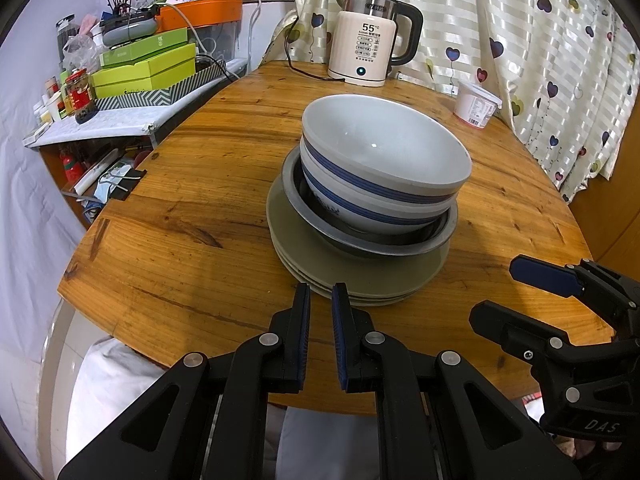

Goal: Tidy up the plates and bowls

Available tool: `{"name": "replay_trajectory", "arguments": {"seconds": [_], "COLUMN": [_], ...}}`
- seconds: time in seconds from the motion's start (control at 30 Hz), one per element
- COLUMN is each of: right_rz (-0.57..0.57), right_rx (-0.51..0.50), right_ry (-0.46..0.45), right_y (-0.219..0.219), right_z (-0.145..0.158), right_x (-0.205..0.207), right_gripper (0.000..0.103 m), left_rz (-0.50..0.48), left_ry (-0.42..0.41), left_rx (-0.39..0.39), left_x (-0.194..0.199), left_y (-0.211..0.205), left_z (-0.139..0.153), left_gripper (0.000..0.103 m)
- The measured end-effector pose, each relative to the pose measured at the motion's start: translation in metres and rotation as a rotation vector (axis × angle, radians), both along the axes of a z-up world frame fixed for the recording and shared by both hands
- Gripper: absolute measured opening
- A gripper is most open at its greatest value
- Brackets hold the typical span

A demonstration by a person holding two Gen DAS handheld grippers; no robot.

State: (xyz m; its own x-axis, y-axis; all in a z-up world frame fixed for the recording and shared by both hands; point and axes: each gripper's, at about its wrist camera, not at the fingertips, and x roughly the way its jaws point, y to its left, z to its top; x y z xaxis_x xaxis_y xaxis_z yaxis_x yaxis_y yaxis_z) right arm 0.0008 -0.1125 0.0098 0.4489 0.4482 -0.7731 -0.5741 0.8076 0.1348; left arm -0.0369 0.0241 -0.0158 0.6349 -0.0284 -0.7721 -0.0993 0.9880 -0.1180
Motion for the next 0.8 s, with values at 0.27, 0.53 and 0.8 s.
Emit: {"name": "replay_trajectory", "arguments": {"seconds": [0.27, 0.53, 0.8], "right_rz": [0.0, 0.001, 0.001], "right_rx": [0.0, 0.001, 0.001], "right_ry": [0.002, 0.003, 0.004], "right_y": [0.0004, 0.0024, 0.0022], "right_z": [-0.0002, -0.0016, -0.0008], "right_x": [-0.0001, -0.0043, -0.0023], "right_gripper": [0.065, 0.065, 0.065], "left_rz": [-0.003, -0.003, -0.004], "left_ry": [0.004, 0.004, 0.005], "left_rx": [0.002, 0.002, 0.003], "left_x": [0.0009, 0.0013, 0.0016], "left_y": [0.0012, 0.0005, 0.0006], "left_z": [-0.0017, -0.0012, -0.0015], "left_gripper": [0.011, 0.011, 0.011]}}
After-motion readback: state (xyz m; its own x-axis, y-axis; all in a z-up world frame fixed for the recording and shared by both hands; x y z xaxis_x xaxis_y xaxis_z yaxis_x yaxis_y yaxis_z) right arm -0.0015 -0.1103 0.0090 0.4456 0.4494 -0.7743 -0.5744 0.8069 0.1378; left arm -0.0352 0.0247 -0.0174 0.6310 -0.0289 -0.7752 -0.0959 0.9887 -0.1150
